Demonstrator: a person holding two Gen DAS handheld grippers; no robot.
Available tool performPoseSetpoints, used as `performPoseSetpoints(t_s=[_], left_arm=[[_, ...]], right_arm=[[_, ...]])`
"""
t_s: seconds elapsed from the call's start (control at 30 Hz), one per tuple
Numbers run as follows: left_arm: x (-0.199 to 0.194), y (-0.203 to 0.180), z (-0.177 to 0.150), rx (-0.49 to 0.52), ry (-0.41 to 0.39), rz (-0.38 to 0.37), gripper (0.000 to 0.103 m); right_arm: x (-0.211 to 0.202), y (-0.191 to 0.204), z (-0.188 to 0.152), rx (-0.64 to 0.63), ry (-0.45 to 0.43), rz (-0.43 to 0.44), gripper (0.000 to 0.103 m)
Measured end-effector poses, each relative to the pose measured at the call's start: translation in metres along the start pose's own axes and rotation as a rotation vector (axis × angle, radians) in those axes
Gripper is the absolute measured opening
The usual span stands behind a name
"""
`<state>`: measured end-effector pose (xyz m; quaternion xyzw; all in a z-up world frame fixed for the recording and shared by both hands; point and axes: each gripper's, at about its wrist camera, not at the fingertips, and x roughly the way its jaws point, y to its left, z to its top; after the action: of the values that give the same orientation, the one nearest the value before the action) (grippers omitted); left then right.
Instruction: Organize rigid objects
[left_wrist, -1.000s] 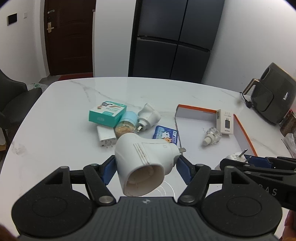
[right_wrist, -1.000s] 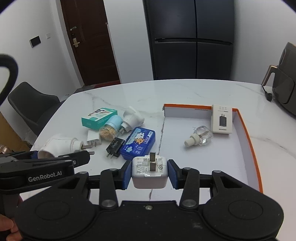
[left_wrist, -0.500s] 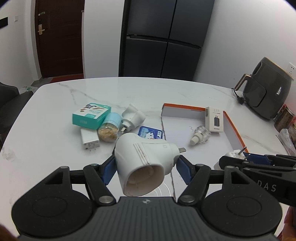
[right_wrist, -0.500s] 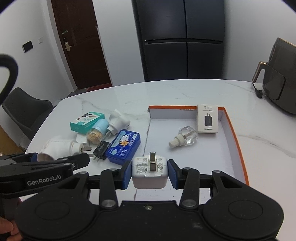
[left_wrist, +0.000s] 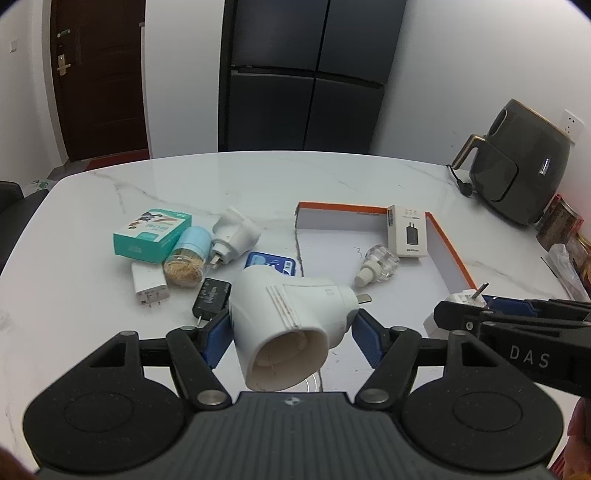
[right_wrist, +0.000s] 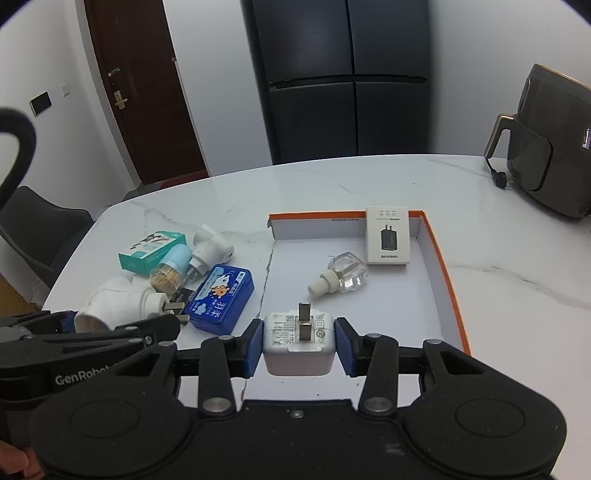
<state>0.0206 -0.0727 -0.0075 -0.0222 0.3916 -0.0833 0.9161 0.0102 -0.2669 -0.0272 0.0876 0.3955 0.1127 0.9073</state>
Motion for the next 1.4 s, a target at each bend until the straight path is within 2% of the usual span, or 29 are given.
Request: performPoseSetpoints(t_s=[0.93, 1.4], left_arm=[[0.027, -0.038, 0.011, 0.037, 0.02, -0.046, 0.07], [0.049, -0.062, 0.018, 0.04, 0.035, -0.054, 0.07]], right_arm=[[0.007, -0.044, 0.013, 0.036, 0.004, -0.047, 0.051], [0.023, -0.071, 0.027, 0.035, 0.006, -0.055, 0.051]])
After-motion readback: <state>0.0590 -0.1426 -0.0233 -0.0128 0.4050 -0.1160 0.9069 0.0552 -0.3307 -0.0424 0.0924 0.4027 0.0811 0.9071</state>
